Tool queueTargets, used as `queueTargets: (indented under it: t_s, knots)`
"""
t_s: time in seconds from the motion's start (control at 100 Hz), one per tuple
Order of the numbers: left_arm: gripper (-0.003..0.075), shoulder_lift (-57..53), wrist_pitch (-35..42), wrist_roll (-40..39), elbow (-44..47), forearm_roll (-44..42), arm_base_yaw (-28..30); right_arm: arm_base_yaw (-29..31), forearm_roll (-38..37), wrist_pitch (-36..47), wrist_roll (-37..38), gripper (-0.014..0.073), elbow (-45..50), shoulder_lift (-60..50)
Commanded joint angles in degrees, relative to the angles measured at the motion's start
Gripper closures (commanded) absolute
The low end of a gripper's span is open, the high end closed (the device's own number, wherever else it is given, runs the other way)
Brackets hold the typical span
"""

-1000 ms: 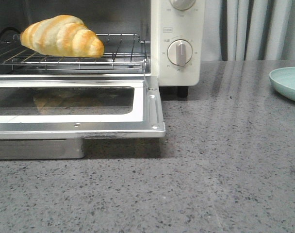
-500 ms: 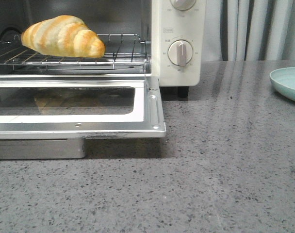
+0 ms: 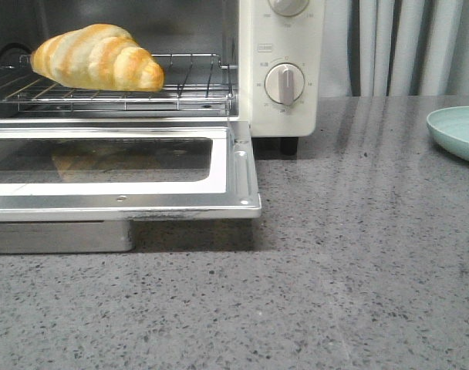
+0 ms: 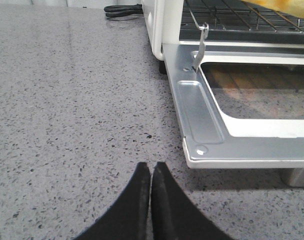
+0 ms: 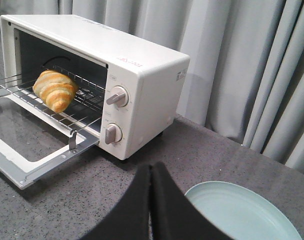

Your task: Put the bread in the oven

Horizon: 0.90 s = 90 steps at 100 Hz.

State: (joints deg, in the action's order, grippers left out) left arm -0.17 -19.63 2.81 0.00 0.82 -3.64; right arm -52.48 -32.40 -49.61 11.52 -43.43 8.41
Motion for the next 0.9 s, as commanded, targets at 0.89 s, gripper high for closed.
queueTargets:
  t_s: [0.89]
  knots:
    - [0.0741,-1.8,2.8,-0.5,1.3,0.7,0.3,21.2,-0.2,31.8,0.1,0.0663,16.3,1.5]
